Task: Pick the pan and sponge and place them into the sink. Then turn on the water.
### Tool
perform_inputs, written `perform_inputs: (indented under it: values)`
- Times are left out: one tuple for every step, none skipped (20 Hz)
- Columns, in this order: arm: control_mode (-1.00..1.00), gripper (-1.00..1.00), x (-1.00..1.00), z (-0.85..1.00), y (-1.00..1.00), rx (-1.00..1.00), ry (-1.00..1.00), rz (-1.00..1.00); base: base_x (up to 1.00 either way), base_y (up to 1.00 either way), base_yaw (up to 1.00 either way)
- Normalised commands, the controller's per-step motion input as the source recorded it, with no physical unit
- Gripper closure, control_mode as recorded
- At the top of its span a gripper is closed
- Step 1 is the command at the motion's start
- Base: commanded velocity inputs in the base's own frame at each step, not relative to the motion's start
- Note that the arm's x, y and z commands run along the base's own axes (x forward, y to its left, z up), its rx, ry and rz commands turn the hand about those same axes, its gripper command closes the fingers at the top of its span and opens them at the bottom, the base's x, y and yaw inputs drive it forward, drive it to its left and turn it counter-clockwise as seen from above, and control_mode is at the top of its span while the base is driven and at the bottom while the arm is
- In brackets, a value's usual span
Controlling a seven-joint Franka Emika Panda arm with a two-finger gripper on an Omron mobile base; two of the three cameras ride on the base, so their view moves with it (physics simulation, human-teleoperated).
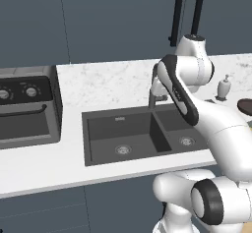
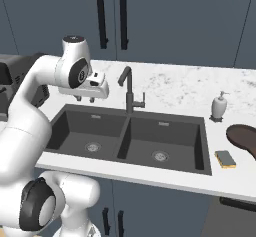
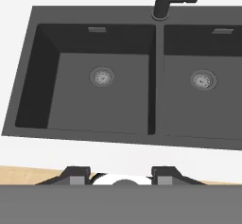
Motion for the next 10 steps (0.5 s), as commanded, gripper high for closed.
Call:
perform_inputs:
  values:
    - [1.0,-1.0,0.0,0.0,0.0,0.0,0.0,0.0,0.0,0.0,0.0]
    - [1.0,-1.0,0.0,0.0,0.0,0.0,0.0,0.0,0.0,0.0,0.0]
    - [1.0,-1.0,0.0,0.0,0.0,0.0,0.0,0.0,0.0,0.0,0.0]
    - [1.0,-1.0,0.0,0.0,0.0,0.0,0.0,0.0,0.0,0.0,0.0]
    - [1.0,-1.0,0.0,0.0,0.0,0.0,0.0,0.0,0.0,0.0,0.0]
    - [1.0,-1.0,0.0,0.0,0.0,0.0,0.0,0.0,0.0,0.0,0.0]
    - [1.0,-1.0,0.0,0.0,0.0,0.0,0.0,0.0,0.0,0.0,0.0]
    - [1.0,-1.0,0.0,0.0,0.0,0.0,0.0,0.0,0.0,0.0,0.0]
    - [1.0,-1.0,0.0,0.0,0.0,0.0,0.0,0.0,0.0,0.0,0.0]
    - [1.0,-1.0,0.0,0.0,0.0,0.0,0.0,0.0,0.0,0.0,0.0]
